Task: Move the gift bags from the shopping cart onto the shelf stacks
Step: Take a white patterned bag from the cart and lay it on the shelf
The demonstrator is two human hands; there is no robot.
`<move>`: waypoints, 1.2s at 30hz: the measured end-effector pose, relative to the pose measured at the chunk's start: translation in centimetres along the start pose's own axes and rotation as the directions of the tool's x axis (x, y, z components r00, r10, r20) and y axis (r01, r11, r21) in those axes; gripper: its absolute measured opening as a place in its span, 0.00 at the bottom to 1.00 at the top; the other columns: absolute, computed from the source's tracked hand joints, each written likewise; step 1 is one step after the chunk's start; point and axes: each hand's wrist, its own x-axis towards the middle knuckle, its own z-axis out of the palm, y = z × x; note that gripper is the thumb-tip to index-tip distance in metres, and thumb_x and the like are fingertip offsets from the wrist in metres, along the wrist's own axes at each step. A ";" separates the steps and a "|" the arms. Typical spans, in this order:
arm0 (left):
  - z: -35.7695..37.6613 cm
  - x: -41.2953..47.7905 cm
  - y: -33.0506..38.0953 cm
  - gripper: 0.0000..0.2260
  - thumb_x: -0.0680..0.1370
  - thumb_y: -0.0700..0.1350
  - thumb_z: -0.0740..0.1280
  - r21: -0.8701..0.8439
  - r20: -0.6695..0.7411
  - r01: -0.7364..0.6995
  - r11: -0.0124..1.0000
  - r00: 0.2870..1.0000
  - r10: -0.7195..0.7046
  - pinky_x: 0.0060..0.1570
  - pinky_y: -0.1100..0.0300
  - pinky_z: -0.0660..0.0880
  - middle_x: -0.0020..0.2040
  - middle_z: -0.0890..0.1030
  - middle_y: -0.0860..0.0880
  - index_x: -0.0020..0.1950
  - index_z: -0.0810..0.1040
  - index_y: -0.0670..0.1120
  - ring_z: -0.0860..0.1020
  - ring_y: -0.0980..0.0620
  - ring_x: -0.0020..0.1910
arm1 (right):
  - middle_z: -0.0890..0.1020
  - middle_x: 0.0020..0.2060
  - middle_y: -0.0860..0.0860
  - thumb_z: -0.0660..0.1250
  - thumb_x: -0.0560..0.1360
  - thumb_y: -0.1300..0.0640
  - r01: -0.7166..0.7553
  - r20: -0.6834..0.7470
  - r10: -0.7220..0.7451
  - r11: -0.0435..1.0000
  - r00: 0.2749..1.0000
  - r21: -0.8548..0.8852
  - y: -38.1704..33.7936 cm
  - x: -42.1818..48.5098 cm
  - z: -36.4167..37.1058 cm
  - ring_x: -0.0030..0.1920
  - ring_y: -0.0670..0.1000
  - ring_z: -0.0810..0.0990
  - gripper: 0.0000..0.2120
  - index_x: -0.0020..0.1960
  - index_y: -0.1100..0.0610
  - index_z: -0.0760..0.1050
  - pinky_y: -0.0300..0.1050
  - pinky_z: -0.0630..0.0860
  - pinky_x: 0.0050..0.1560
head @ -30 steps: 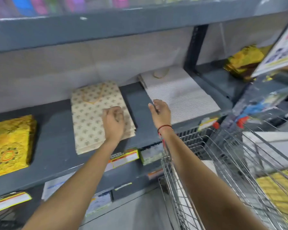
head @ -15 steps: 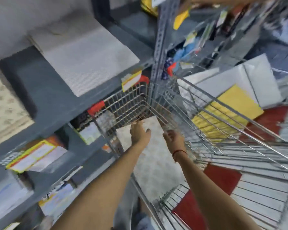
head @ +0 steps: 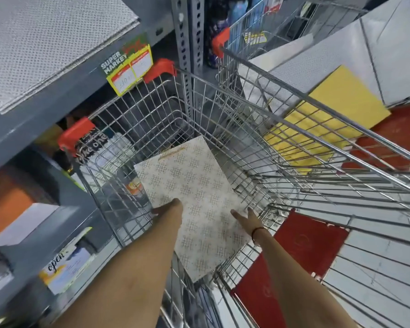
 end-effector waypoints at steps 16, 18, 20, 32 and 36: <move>-3.3 -11.4 0.7 0.21 0.81 0.52 0.55 0.024 0.767 -0.411 -0.911 0.592 -0.247 0.57 0.46 0.73 0.62 0.78 0.36 0.63 0.72 0.36 0.77 0.38 0.60 | 0.78 0.48 0.57 0.54 0.77 0.40 0.046 0.000 -0.047 0.977 0.999 -0.207 -3.0 -4.6 -1.6 0.57 0.60 0.77 0.25 0.57 0.60 0.74 0.50 0.72 0.57; -3.2 -13.3 -0.3 0.20 0.81 0.52 0.55 -0.040 0.758 -0.446 -0.894 0.570 -0.318 0.55 0.47 0.73 0.62 0.78 0.37 0.63 0.72 0.37 0.77 0.39 0.60 | 0.76 0.58 0.58 0.52 0.78 0.42 0.055 0.005 -0.055 0.989 0.998 -0.138 -3.5 -5.5 -1.1 0.64 0.61 0.72 0.26 0.68 0.59 0.66 0.53 0.69 0.63; -3.1 -15.0 -0.7 0.20 0.81 0.52 0.56 -0.075 0.748 -0.508 -0.858 0.540 -0.385 0.52 0.48 0.74 0.63 0.78 0.38 0.63 0.71 0.38 0.77 0.39 0.59 | 0.70 0.68 0.61 0.53 0.76 0.37 0.023 0.031 -0.021 0.997 0.999 -0.072 -4.4 -6.9 -0.8 0.68 0.61 0.69 0.32 0.70 0.60 0.64 0.54 0.66 0.67; 1.1 -21.9 6.9 0.22 0.80 0.52 0.59 -0.202 0.779 -0.859 -0.471 0.151 -0.608 0.32 0.58 0.70 0.35 0.77 0.45 0.54 0.76 0.32 0.78 0.42 0.40 | 0.73 0.65 0.64 0.64 0.71 0.37 0.224 -0.244 -0.131 0.886 0.961 0.405 -4.9 -15.8 -0.7 0.60 0.62 0.75 0.36 0.64 0.68 0.70 0.55 0.68 0.65; 1.7 -23.8 9.0 0.18 0.81 0.49 0.57 -0.291 0.737 -0.902 -0.319 0.002 -0.676 0.30 0.56 0.63 0.29 0.70 0.46 0.35 0.73 0.42 0.70 0.51 0.29 | 0.77 0.60 0.59 0.65 0.69 0.35 0.326 -0.302 -0.195 0.812 0.933 0.483 -5.6 -18.4 0.3 0.60 0.59 0.76 0.36 0.64 0.61 0.72 0.54 0.71 0.62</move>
